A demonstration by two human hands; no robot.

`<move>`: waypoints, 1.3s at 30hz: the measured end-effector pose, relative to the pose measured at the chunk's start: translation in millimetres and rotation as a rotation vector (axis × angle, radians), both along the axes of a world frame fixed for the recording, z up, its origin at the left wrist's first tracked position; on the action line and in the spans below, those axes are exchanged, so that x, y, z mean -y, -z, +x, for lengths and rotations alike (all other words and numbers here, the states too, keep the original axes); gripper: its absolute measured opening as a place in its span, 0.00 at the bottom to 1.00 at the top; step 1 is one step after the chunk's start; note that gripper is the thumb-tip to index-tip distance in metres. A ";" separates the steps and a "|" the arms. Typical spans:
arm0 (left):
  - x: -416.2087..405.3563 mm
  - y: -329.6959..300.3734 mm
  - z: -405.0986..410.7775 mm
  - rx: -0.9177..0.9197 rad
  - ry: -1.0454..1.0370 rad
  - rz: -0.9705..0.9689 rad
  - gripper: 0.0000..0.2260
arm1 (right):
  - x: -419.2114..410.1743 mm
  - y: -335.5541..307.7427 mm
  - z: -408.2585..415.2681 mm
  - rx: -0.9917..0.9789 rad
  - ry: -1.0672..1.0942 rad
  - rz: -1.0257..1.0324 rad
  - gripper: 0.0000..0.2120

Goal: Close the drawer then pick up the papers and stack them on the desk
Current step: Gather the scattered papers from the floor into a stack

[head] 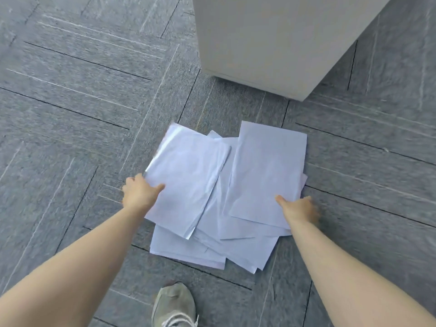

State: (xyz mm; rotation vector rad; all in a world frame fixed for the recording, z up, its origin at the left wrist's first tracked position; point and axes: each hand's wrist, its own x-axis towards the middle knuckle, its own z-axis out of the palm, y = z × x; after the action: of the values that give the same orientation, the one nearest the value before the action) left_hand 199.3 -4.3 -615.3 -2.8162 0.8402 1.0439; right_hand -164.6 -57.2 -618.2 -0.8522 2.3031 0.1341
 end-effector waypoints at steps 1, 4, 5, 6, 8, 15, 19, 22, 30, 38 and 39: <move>2.7 9.4 -2.6 0.039 0.005 -0.004 0.37 | -0.9 7.1 2.5 -0.052 0.017 -0.015 0.50; 6.2 26.1 -1.7 0.089 -0.010 0.004 0.34 | -4.4 20.5 11.8 -0.092 0.059 -0.062 0.44; 5.7 27.9 -0.6 0.089 -0.003 0.025 0.31 | -5.6 22.8 14.2 -0.077 0.078 -0.072 0.40; 3.6 28.3 0.3 0.092 0.017 0.043 0.27 | -8.3 22.9 16.2 -0.047 0.091 -0.081 0.36; -4.9 24.8 2.1 0.118 0.041 0.021 0.19 | -16.0 22.4 18.5 0.053 0.089 -0.081 0.31; -41.8 -10.6 24.8 -0.546 -0.263 -0.455 0.09 | -30.5 4.7 28.9 0.244 0.085 -0.143 0.16; -23.8 2.6 -9.2 -0.272 -0.021 -0.358 0.11 | -31.8 3.1 46.0 0.395 0.028 -0.108 0.11; -11.8 9.9 -34.2 -0.026 0.133 -0.256 0.22 | -35.8 18.5 46.8 0.427 0.111 -0.113 0.12; -4.7 19.0 -37.3 0.004 -0.060 -0.092 0.40 | -40.7 2.0 85.4 0.418 0.201 -0.084 0.30; -29.0 26.0 -44.0 -0.340 -0.152 -0.133 0.12 | -54.7 6.7 108.6 0.395 0.043 -0.004 0.25; -29.8 24.0 -42.5 -0.388 -0.171 -0.167 0.10 | -55.1 6.4 108.4 0.402 0.041 -0.012 0.24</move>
State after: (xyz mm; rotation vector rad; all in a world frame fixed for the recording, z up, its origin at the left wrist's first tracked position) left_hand 156.7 25.5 -639.3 -2.9085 0.7487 1.6578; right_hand -56.1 -2.1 -624.6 -0.7586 1.9437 -0.0650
